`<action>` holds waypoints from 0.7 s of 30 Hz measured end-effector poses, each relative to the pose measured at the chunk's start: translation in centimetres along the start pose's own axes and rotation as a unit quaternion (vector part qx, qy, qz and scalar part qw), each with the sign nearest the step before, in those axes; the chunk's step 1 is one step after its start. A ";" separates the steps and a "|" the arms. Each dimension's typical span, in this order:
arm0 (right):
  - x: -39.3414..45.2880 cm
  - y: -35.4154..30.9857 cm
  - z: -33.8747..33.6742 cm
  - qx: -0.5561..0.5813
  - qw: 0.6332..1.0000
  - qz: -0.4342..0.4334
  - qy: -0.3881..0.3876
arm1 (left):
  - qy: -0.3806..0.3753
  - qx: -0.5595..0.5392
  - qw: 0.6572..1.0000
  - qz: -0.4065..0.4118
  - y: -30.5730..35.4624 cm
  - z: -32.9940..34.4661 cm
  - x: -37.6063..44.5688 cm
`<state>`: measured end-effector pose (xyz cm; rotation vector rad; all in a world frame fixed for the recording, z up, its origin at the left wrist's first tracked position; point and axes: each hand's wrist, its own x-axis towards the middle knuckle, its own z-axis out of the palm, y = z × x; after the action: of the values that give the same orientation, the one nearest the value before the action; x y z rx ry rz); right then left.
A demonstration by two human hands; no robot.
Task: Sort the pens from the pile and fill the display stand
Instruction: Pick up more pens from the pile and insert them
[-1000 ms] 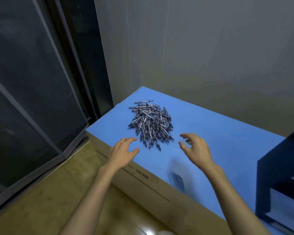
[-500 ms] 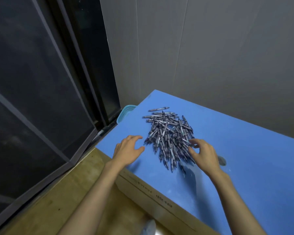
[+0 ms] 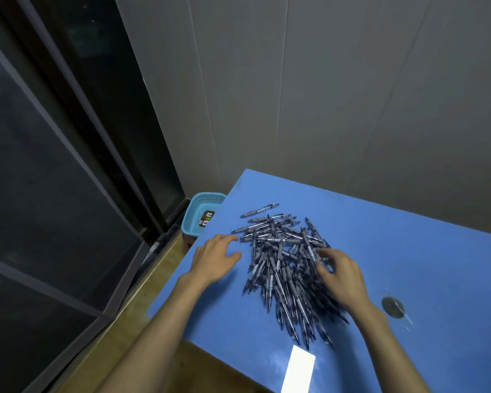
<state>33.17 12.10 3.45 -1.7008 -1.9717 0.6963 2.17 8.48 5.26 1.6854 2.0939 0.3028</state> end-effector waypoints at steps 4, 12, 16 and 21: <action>1.2 -0.4 0.3 -0.005 1.000 0.012 0.012 | -0.027 0.008 0.999 0.019 -0.8 0.1 3.8; 2.4 -2.4 1.1 0.002 0.996 0.065 0.057 | -0.067 0.025 0.996 0.055 -1.3 0.8 11.8; 2.1 -2.8 1.6 -0.003 0.992 0.098 0.080 | -0.074 0.042 0.993 0.079 -0.8 1.6 16.0; 0.5 -2.1 1.8 -0.018 0.984 0.147 0.098 | -0.070 0.065 0.991 0.094 -0.5 2.3 19.0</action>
<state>30.34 12.24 3.37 -2.0240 -1.6267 0.5683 -0.39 26.53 -0.73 1.9258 1.8939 0.1010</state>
